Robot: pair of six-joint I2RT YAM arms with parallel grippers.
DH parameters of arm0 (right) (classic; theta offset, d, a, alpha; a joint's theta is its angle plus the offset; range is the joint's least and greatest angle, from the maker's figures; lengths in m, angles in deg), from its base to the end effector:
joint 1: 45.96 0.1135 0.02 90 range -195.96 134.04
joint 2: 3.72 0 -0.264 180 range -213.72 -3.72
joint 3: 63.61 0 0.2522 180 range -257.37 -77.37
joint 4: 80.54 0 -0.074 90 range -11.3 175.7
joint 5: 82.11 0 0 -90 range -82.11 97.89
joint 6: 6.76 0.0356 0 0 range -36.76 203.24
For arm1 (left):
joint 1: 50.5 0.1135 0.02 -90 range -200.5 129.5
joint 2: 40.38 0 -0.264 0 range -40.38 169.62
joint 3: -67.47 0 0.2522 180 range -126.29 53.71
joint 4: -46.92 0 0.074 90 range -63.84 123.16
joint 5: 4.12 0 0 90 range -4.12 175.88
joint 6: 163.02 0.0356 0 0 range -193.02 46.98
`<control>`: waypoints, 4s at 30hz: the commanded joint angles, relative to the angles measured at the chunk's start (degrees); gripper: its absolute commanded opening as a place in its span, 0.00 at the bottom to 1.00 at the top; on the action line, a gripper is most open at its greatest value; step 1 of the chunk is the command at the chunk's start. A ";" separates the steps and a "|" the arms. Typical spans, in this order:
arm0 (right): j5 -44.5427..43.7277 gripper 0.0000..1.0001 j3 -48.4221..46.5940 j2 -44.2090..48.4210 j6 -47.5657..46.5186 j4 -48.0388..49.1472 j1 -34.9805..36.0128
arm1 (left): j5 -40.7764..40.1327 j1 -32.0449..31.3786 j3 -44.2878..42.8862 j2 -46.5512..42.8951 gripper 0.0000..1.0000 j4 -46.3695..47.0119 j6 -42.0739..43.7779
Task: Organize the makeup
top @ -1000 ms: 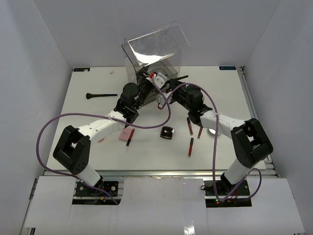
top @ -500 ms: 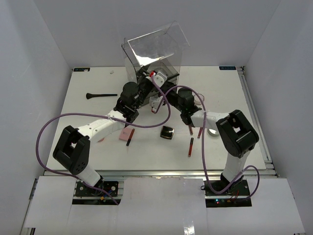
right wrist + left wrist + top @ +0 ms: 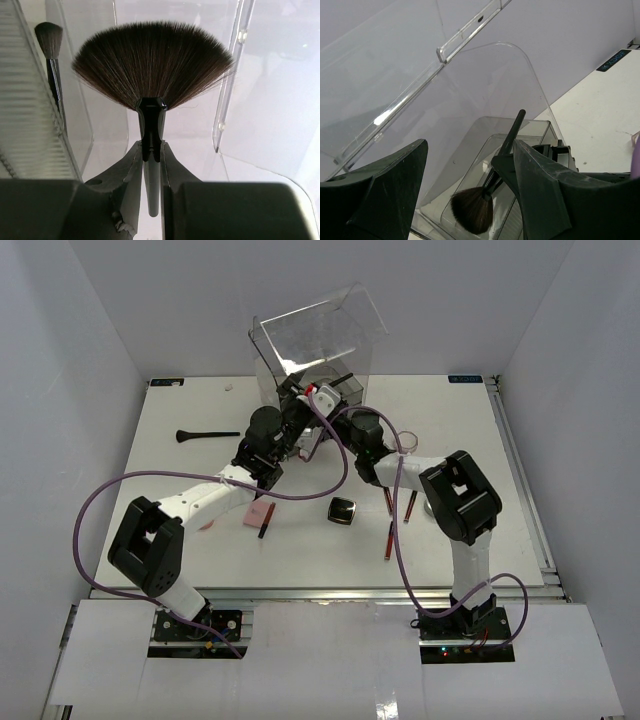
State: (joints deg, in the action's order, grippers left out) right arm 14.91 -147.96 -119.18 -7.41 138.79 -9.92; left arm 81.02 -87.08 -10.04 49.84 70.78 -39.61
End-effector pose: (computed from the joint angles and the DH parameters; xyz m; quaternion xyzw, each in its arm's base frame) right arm 0.3675 0.2728 0.2372 -0.6047 0.2518 -0.3105 0.6889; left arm 0.3025 -0.2207 0.3432 0.3371 0.5386 0.0056 0.7722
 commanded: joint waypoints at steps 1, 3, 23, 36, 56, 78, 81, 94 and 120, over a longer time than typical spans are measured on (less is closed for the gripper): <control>-1.76 0.08 -7.26 -3.79 -1.19 5.02 0.34 | 0.70 0.63 -3.03 -3.05 0.80 0.85 -0.97; -3.33 0.08 -10.10 -5.47 -1.06 4.67 0.54 | 0.79 0.63 -3.32 -2.69 0.80 0.87 -1.11; 0.18 0.95 -3.15 -2.31 -6.19 5.18 0.51 | 0.82 0.63 -4.81 -0.83 0.80 0.78 -2.74; 1.71 0.92 17.03 18.02 1.16 4.97 -0.29 | 0.22 0.63 -4.74 -0.71 0.80 0.43 -3.14; 5.31 0.38 2.00 15.59 -7.27 1.83 -9.59 | 0.09 0.63 -3.70 -1.62 0.80 -0.16 -3.90; 9.25 0.44 -4.65 15.97 -7.63 3.58 -11.52 | 0.97 0.63 -1.35 -3.17 0.80 -0.71 -6.34; 9.59 0.44 -4.56 16.05 -7.96 3.37 -11.67 | 0.94 0.63 -0.72 -4.25 0.81 -0.71 -6.37; 9.90 0.45 -5.31 16.04 -7.50 2.24 -12.14 | 1.04 0.63 7.17 -11.90 0.94 -1.81 -12.07; 9.24 0.45 -4.20 17.39 -5.13 0.79 -12.14 | 18.85 45.06 20.09 -8.02 0.91 -35.75 -94.21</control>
State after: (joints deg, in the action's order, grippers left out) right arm 24.37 -151.08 -104.56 -13.04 136.07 -21.91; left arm 91.65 -46.51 18.09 33.89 49.77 -118.37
